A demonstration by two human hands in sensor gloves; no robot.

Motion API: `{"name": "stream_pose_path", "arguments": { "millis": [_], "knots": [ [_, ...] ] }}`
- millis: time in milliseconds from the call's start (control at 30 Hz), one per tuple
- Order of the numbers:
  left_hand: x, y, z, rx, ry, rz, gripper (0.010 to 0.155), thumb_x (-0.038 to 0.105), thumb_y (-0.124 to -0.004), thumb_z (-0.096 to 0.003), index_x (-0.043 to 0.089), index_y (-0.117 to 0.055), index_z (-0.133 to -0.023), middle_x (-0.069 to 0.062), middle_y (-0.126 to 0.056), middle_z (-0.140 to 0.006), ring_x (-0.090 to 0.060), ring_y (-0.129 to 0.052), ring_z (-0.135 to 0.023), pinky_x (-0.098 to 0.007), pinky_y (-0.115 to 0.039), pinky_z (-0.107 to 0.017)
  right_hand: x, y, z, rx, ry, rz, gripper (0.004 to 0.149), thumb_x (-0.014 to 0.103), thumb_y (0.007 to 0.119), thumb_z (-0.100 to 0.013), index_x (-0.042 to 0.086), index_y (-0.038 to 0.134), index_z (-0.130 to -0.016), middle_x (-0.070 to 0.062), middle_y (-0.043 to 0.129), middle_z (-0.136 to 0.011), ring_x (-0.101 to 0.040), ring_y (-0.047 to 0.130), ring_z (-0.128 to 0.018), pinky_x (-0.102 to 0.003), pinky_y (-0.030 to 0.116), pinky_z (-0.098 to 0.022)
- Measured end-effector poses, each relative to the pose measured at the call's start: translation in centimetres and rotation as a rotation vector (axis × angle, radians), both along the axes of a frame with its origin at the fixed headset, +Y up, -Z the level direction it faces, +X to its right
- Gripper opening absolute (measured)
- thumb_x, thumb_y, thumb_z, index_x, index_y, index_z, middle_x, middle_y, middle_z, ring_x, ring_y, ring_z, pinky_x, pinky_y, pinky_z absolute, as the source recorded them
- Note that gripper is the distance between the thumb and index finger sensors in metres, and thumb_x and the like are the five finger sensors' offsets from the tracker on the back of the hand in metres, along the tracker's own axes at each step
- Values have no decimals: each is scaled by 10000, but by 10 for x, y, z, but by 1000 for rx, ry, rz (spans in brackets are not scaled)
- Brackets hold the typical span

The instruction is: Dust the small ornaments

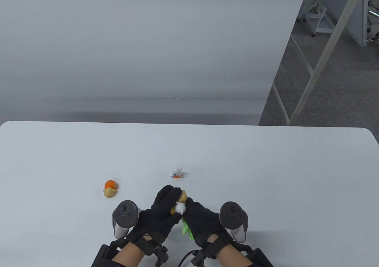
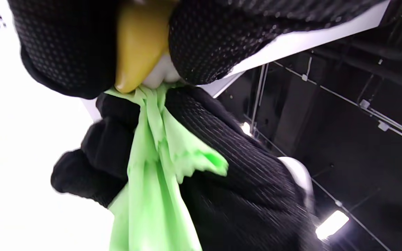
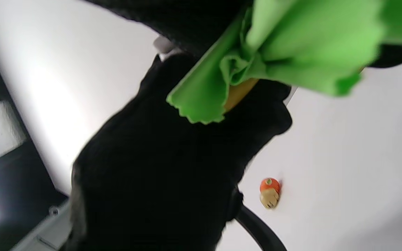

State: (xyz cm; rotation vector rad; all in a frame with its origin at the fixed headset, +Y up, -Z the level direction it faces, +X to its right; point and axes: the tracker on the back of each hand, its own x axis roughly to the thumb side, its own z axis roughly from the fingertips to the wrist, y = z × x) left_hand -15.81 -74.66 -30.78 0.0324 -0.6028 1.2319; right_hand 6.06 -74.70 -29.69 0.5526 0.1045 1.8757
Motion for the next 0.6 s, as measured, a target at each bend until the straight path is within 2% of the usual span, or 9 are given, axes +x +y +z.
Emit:
{"name": "stream_pose_path", "arguments": {
  "millis": [100, 167, 233, 333, 433, 533, 567, 600],
  "knots": [
    [-6, -1, 1, -49, 43, 67, 729, 199, -845, -495, 34, -500, -1116, -397, -288, -1126, -605, -919, -709, -596, -929, -439, -3, 1, 1, 40, 37, -13, 524, 93, 767, -542, -187, 583, -945, -484, 794, -754, -509, 912, -502, -764, 765, -442],
    [-12, 0, -2, -45, 114, 63, 727, 203, -836, -500, 19, -488, -1111, -414, -282, -1111, -602, -924, -696, -588, -935, -428, -8, 4, 4, 73, 87, 26, 518, 95, 777, -542, -178, 591, -941, -477, 805, -758, -510, 918, -503, -764, 766, -444],
    [-18, -2, -5, -60, 127, 54, 726, 208, -840, -503, 17, -489, -1109, -415, -287, -1107, -599, -935, -688, -578, -943, -424, -10, 7, 5, 122, 106, 64, 508, 99, 784, -542, -138, 620, -960, -464, 810, -772, -512, 920, -511, -764, 764, -454],
    [-20, -7, -6, -98, 58, 127, 727, 219, -844, -504, 34, -498, -1116, -400, -302, -1119, -585, -945, -694, -567, -947, -429, 3, 1, -1, 67, -27, 3, 516, 104, 770, -552, -123, 601, -983, -463, 794, -783, -509, 910, -524, -760, 755, -462],
    [-14, -10, -8, -168, -95, 155, 725, 225, -845, -505, 33, -511, -1120, -401, -317, -1124, -583, -949, -692, -569, -944, -430, 21, -5, -10, 78, -140, -44, 522, 110, 756, -560, -46, 561, -1019, -457, 785, -792, -511, 905, -537, -756, 751, -468],
    [1, -11, -8, -214, -264, 133, 722, 218, -853, -501, 29, -531, -1119, -397, -339, -1132, -591, -957, -690, -582, -943, -428, 18, -6, -11, 79, -104, -35, 516, 110, 756, -557, -45, 572, -1013, -458, 798, -782, -510, 916, -527, -754, 762, -458],
    [3, -10, -6, -215, -268, 103, 725, 220, -835, -518, 29, -488, -1126, -397, -300, -1131, -589, -935, -709, -583, -929, -446, 18, -6, -7, 73, -141, -11, 518, 105, 746, -557, -64, 557, -1009, -460, 795, -780, -508, 915, -529, -753, 766, -458],
    [3, -9, -5, -193, -198, 84, 724, 231, -845, -504, 30, -522, -1120, -398, -342, -1131, -577, -965, -684, -568, -951, -422, 18, -6, -10, 90, -124, -23, 519, 99, 748, -555, -80, 561, -1004, -466, 797, -777, -513, 915, -523, -757, 764, -453]
  ]
}}
